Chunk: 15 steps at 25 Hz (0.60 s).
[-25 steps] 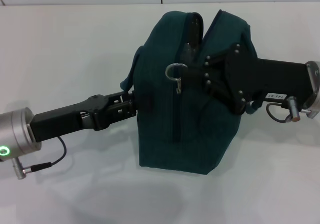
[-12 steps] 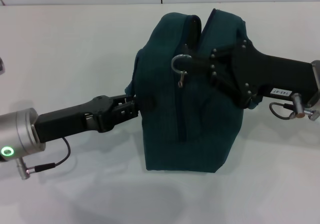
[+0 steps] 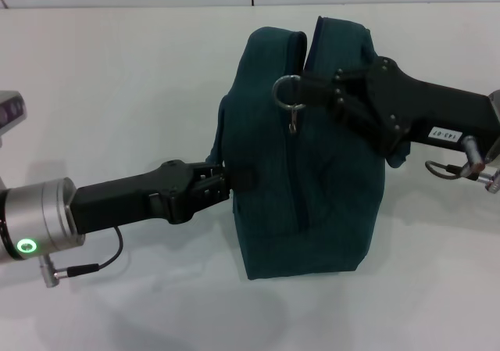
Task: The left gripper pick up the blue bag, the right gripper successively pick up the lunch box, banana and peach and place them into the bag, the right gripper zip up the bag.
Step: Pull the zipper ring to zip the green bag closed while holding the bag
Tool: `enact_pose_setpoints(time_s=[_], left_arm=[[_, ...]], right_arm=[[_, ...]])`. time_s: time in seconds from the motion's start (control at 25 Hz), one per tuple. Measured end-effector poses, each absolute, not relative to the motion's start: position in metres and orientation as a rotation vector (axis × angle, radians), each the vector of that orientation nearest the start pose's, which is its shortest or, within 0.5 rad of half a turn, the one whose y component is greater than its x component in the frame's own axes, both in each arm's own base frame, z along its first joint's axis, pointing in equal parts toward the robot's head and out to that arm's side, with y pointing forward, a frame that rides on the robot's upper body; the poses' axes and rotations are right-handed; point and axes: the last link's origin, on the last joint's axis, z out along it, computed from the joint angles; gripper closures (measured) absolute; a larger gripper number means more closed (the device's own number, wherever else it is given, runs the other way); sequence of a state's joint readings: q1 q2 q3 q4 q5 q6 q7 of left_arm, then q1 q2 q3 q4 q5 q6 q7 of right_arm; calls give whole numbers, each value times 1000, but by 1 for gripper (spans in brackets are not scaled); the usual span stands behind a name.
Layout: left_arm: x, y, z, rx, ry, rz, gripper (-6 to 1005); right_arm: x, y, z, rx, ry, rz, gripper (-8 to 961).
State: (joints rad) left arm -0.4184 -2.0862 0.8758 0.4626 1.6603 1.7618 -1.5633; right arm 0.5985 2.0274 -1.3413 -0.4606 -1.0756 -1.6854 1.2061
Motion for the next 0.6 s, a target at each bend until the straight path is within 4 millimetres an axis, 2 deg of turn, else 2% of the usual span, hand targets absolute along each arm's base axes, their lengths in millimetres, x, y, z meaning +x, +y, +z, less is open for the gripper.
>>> enact_pose_setpoints(time_s=[0.2,0.6], left_arm=[[-253,267,-25,-2693,-1115,-1271,859],[-255,266,-29,-2689,-1107,-1265,906]], right_arm=[[170,323,-12,-2706,481,1531,947],[172,326,-8,-2666,596,1579,948]])
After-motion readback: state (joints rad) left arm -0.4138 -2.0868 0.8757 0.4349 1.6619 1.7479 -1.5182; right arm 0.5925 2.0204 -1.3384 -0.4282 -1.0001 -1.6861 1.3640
